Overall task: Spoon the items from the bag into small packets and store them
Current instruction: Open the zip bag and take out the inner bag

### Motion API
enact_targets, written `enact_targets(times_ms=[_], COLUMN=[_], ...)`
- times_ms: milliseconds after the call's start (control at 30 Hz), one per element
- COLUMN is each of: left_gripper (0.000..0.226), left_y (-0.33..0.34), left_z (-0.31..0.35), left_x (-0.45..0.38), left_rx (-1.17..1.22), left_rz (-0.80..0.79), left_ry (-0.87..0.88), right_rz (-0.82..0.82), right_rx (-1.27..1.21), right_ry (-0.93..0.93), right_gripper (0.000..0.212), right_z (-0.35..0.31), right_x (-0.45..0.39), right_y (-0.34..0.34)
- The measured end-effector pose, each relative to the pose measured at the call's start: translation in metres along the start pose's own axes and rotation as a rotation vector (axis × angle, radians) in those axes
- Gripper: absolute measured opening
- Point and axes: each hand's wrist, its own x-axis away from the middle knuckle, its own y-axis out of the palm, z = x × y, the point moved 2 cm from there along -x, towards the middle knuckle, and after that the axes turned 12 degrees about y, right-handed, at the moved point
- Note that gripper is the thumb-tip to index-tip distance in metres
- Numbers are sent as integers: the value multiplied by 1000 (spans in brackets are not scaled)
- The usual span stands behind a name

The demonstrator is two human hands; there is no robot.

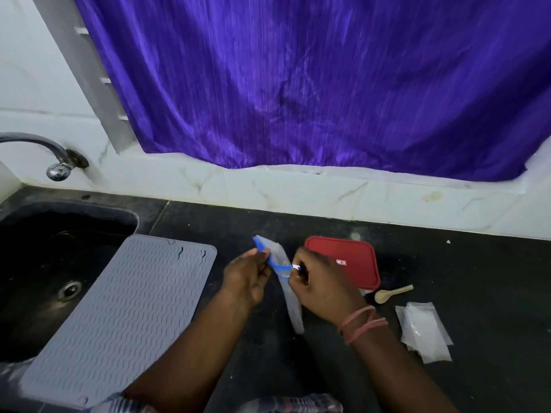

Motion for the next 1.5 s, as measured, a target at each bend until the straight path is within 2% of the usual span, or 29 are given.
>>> enact_targets(times_ms=[100,167,233,367,433,533,667,767,833,967,1033,1133,1200,1333,1400,1500], left_gripper=[7,7,9,7,5,4,11,10,12,15,17,13,11,11,11,27], left_y=[3,8,13,13,12,12,16,14,12,2,-5,-7,-7,-14,-17,-23], left_z=[-5,-8,-9,-9,-8,-7,-8,-4,2,10,16,17,12,-12,-15,-14], left_x=[7,12,17,23,25,27,31,36,41,33,31,32,33,45,50,49], left_rx=[-26,-3,3,-10,-33,-145,-296,-364,-480,-806,-919,-1006,-963,-601,-572,-473], left_rz=[-94,-125,-147,-134,-124,-144,-184,-156,-120,-71,-72,-83,-74,-87,-86,-122], left_ry=[-11,-32,-62,-101,-100,-101,-130,-49,72,307,339,308,236,67,111,153], right_rz=[-100,-81,-28,-46,-37,-23,-59,-55,20,202,271,214,93,-152,-145,-143], right_rx=[-118,-201,-258,-507,-520,-523,-673,-722,-674,-297,-139,2,32,-20,-95,-196], right_ry=[83,157,246,450,471,491,500,535,526,435,383,376,437,520,541,640], right_gripper=[18,24,19,12,6,7,14,17,19,19,21,17,16,23,17,3], right_z=[0,-3,-1,10,14,14,14,18,20,17,10,4,7,10,15,28], right_x=[2,1,-4,-9,-9,-10,-11,-12,-11,-8,-3,3,5,22,27,24], right_y=[1,4,9,15,11,13,21,21,19,4,-4,-2,5,26,34,42])
